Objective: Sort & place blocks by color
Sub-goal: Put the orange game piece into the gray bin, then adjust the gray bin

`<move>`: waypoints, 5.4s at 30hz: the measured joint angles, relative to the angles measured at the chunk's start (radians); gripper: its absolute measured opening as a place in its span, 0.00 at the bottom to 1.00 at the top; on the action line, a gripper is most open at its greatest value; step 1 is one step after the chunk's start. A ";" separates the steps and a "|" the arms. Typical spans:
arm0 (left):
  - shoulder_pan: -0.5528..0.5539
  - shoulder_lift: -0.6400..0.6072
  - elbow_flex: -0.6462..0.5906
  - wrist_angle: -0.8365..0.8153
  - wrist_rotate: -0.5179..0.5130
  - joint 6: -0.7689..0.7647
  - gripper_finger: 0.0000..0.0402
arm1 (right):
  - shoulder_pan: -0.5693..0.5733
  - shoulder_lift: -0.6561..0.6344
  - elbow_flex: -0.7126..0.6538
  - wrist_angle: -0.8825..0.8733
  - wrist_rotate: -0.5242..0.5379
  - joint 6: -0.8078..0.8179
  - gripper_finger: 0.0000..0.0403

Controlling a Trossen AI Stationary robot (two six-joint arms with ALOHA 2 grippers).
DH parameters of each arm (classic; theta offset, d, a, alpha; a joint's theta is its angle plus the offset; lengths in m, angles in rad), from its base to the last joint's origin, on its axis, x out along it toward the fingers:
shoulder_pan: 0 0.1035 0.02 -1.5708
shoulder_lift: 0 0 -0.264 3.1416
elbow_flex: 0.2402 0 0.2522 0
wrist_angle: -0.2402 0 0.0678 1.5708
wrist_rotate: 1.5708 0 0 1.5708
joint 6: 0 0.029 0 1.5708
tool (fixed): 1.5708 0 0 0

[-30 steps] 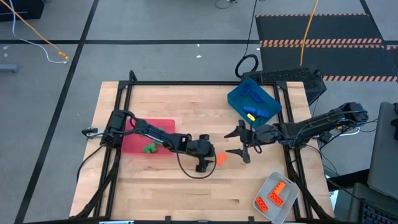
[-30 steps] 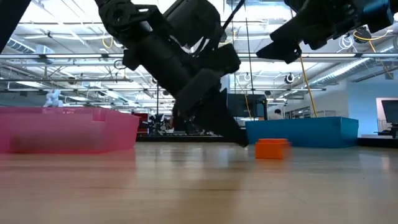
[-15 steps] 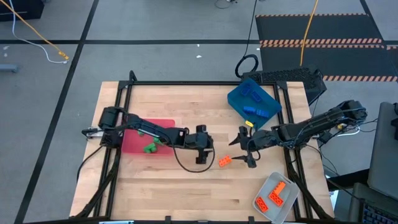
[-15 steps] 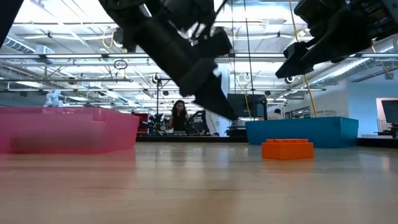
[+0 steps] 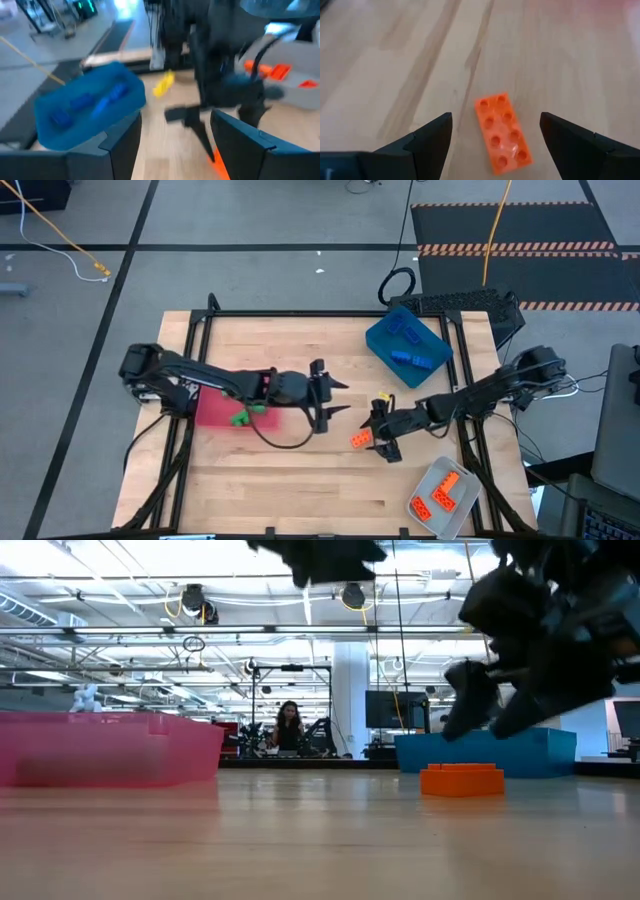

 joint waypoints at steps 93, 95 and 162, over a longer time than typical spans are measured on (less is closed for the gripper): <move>-0.207 -0.175 -0.001 -0.058 -0.087 -0.028 0.60 | 0.516 -0.449 -0.023 -0.632 -0.362 0.769 0.76; -0.207 -0.175 -0.001 -0.058 -0.087 -0.028 0.60 | 0.527 -0.448 -0.024 -0.623 -0.399 0.800 0.74; -0.200 -0.174 0.000 -0.074 -0.089 -0.016 0.60 | 0.352 -0.173 -0.021 -0.567 -0.333 0.094 0.41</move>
